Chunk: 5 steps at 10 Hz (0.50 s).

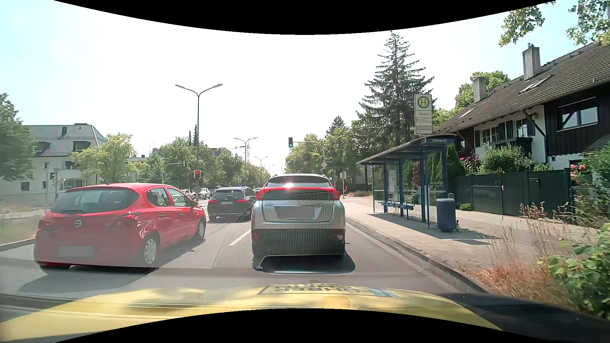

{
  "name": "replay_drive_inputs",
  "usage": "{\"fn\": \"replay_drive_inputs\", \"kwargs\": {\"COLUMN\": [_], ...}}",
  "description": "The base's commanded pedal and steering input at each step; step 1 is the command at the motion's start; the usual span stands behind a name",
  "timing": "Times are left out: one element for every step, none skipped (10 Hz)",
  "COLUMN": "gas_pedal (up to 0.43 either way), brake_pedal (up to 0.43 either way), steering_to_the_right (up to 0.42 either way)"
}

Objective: Follow the waypoints while adhering to traffic rules and regulations

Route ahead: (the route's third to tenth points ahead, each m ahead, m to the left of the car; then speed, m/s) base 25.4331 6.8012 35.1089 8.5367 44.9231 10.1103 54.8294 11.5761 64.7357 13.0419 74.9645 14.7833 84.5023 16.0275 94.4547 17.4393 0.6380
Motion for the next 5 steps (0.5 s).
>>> {"fn": "replay_drive_inputs", "kwargs": {"gas_pedal": [0.098, 0.098, 0.098, 0.098, 0.098], "brake_pedal": [0.000, 0.000, 0.000, 0.000, 0.000], "steering_to_the_right": [-0.029, -0.034, -0.034, -0.034, -0.034]}}
